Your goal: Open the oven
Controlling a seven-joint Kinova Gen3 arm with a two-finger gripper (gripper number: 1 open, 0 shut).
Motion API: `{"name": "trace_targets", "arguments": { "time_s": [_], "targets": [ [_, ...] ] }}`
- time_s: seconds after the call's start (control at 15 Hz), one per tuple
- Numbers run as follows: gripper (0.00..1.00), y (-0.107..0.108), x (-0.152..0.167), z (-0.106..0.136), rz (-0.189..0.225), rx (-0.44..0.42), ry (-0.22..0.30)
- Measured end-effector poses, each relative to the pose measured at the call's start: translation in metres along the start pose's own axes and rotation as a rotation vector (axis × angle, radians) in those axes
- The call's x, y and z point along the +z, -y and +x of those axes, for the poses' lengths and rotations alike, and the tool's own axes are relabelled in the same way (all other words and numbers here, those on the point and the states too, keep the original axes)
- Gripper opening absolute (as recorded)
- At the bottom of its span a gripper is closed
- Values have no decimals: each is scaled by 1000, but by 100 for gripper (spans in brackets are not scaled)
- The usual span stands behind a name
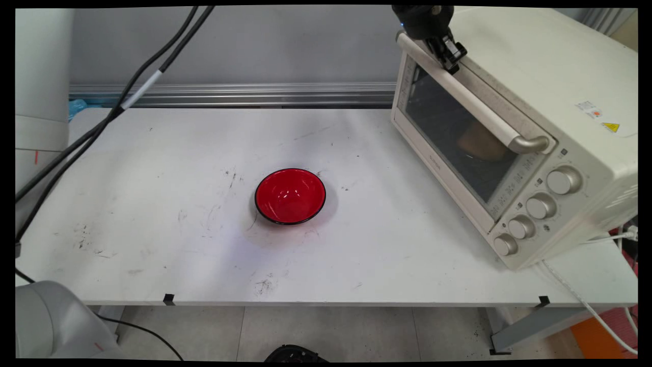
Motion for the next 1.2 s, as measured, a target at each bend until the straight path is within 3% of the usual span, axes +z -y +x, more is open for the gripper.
{"name": "trace_targets", "arguments": {
  "time_s": [1.2],
  "targets": [
    [0,-7,-8,-33,3,-19,97]
  ]
}}
